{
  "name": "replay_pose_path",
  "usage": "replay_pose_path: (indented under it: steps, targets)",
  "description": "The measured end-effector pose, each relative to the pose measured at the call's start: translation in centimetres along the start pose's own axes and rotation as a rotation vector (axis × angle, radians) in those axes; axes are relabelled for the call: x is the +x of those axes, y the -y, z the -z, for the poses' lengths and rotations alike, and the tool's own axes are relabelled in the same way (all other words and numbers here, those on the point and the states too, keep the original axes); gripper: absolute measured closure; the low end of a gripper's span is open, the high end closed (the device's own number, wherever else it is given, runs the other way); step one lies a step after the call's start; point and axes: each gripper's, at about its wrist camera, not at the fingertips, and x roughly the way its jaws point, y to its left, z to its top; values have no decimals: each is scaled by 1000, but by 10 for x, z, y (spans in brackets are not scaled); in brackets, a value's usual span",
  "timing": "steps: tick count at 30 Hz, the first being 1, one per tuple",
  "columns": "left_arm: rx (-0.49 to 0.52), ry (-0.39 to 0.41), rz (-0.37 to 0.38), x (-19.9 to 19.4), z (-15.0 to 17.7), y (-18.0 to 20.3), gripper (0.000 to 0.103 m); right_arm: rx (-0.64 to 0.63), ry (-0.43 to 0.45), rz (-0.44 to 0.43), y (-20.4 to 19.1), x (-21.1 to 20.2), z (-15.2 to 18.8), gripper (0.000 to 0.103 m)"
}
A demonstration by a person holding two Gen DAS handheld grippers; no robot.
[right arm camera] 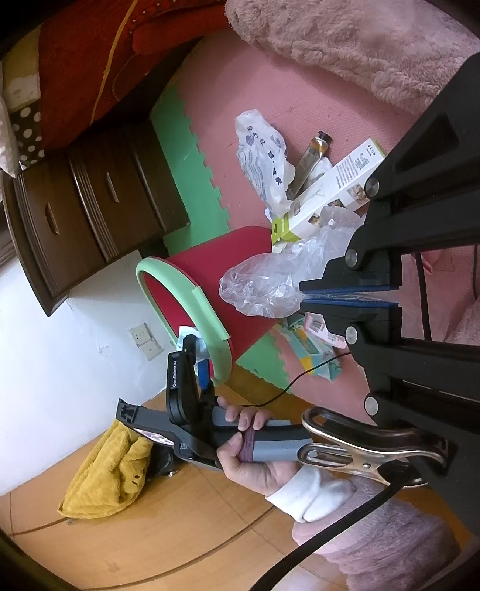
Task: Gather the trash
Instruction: 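Open the left tool to drop the blue tissue into the bucket, then close the left tool on the pink packet while the right tool grasps the clear bag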
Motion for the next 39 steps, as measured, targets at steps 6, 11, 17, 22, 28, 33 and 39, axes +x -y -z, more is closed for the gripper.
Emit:
replay_pose_path:
  steps: [6, 11, 17, 22, 28, 33, 39]
  targets:
    - [9, -1, 8, 0, 0, 0, 43, 2, -1, -2, -1, 0, 0, 99]
    - [-6, -20, 4, 3, -1, -3, 42, -6, 13, -12, -2, -1, 1, 99]
    - [-9, 0, -1, -7, 3, -4, 42, -15, 3, -4, 0, 2, 3, 99]
    - [2, 26, 2, -23, 11, -5, 42, 20, -51, 17, 11, 14, 8, 99]
    - [-5, 95, -19, -54, 19, -17, 42, 20, -132, 73, 14, 32, 19, 76]
    - [-12, 115, -45, -73, 32, -34, 42, -24, -217, 101, 8, 51, 33, 66]
    - [-34, 17, -102, -53, 68, -62, 42, -41, -360, 163, 11, 79, 56, 49]
